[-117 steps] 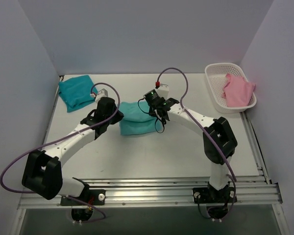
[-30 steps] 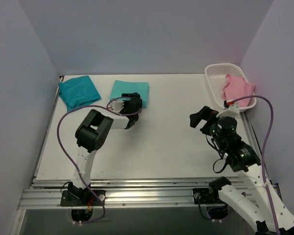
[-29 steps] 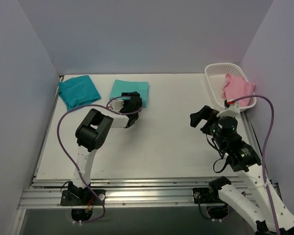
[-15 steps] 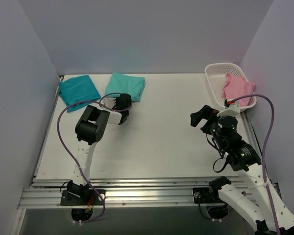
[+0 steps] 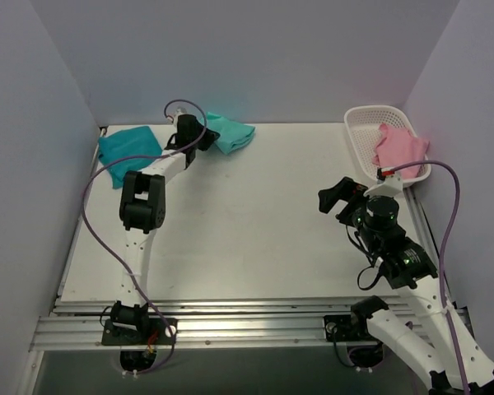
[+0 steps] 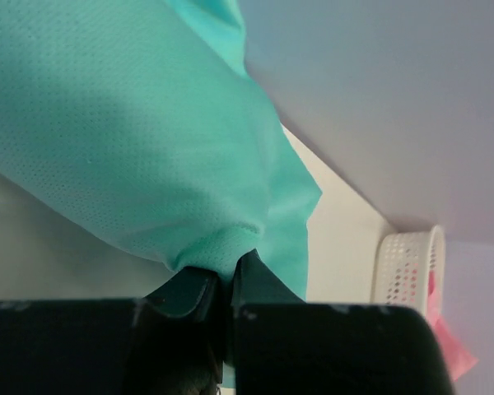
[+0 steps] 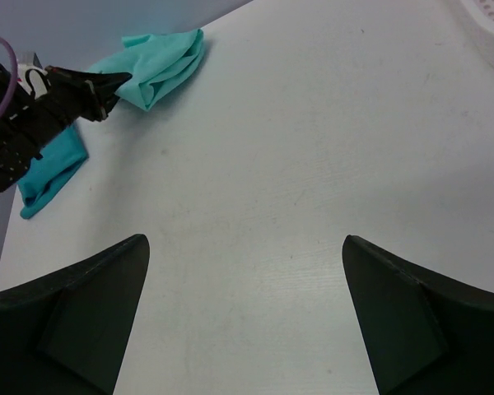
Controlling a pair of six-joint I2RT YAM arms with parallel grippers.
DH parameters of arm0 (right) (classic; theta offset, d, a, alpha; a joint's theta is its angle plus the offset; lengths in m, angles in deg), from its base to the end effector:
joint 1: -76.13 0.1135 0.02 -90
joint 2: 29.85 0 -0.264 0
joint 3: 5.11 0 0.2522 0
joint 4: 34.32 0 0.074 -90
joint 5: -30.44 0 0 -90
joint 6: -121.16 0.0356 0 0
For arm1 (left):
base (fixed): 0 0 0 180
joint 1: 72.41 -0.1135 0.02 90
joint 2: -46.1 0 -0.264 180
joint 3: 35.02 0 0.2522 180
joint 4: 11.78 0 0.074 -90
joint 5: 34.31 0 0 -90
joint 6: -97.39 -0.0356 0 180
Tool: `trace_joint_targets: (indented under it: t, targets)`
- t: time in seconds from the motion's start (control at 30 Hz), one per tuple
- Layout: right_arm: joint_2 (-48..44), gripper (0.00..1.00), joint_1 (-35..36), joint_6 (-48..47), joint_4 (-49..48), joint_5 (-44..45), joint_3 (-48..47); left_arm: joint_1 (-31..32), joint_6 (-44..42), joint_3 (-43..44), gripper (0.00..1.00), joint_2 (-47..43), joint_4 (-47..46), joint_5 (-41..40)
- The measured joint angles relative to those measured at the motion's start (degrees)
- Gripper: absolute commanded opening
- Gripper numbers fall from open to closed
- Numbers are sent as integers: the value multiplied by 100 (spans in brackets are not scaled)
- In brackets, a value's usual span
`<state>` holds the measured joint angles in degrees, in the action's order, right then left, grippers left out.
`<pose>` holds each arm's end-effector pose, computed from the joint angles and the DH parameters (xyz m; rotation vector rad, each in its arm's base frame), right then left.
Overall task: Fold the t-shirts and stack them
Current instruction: Neatly place the folded tshirt to the corner
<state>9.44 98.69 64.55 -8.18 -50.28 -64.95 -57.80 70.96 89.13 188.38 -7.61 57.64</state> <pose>0.1504 0.0563 0.3586 0.2847 1.6787 0.6007 0.5512 -0.1449 0.1550 -0.8395 1.9011 -0.9063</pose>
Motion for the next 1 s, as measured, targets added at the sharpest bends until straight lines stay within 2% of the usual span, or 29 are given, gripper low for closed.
trace_joint_targets:
  t: [0.1, 0.2, 0.33, 0.43, 0.7, 1.0]
  targets:
    - [-107, 100, 0, 46, -24, -85, 79, -262, -881, 778, 2, 2, 935, 479]
    - [-348, 100, 0, 85, -13, -160, 140, -518, -1613, 1202, 2, -15, 1700, 754]
    - [-710, 100, 0, 85, 7, -229, 144, -881, -2577, 1917, 2, 44, 3187, 901]
    - [-940, 100, 0, 81, 70, -275, 144, -1121, -3165, 2490, 2, 83, 3963, 925]
    - [-1174, 100, 0, -2, 345, -334, 144, -1716, -4002, 2660, 2, 61, 4850, 811]
    - [-1213, 100, 0, -74, 374, -466, 144, -2157, -4162, 2312, 2, -105, 4979, 754]
